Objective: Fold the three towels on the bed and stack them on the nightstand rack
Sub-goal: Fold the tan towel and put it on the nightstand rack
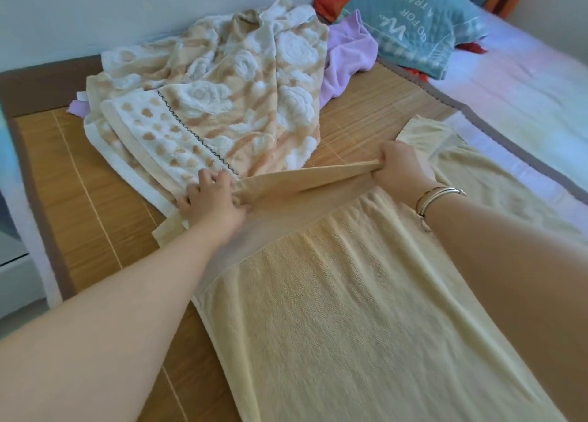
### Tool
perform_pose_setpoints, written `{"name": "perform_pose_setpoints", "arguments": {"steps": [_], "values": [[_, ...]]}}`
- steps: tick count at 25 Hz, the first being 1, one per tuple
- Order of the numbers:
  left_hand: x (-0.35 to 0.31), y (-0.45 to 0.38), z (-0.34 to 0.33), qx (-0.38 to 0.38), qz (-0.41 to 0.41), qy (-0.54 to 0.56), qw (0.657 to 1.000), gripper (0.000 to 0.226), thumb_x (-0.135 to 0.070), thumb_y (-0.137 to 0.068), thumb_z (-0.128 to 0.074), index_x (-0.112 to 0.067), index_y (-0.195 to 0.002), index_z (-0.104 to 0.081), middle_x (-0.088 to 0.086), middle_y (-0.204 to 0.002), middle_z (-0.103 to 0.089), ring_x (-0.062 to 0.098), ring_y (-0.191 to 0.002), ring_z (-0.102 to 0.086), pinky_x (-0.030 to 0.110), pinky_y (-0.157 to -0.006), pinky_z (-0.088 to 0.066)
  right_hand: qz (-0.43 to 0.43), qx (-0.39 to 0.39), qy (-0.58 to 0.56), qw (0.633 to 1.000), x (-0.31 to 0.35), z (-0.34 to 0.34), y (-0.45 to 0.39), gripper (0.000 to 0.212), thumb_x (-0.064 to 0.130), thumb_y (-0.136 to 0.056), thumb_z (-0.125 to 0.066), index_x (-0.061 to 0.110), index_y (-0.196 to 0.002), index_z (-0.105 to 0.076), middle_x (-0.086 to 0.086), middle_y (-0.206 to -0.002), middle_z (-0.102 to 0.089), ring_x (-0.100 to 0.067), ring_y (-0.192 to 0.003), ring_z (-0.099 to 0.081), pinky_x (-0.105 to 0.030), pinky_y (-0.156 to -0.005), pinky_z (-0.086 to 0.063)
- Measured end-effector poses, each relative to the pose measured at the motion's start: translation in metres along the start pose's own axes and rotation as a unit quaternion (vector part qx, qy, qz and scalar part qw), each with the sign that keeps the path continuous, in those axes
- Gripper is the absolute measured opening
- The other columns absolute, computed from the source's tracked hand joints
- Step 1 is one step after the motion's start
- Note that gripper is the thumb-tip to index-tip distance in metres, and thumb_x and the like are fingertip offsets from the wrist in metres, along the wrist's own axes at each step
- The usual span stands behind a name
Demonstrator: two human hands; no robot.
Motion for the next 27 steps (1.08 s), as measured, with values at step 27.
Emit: {"name": "perform_pose_setpoints", "arguments": {"steps": [27], "values": [[-0.317,0.721,-0.027,0.230,-0.307,0.012,0.923,0.033,-0.046,-0.101,-0.026,-0.035,-0.107,-0.056,-0.007,-0.092,-0.063,0.019,-0.085,-0.060,0.037,-0.074,-0.050,0.025,0.058,0.072,0.995,-0.390,0.239,0.593,0.029,0.013,-0.080,-0.050,0.023,-0.105,-0.060,-0.006,-0.103,-0.059,-0.031,-0.085,-0.054,-0.031,-0.068,-0.046]]}}
Point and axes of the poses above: each hand's wrist, its own y-axis away from the middle knuckle, its own z-axis out of the back of the hand, x = y × z, the point moved 8 cm from there along -y, towards the middle knuckle
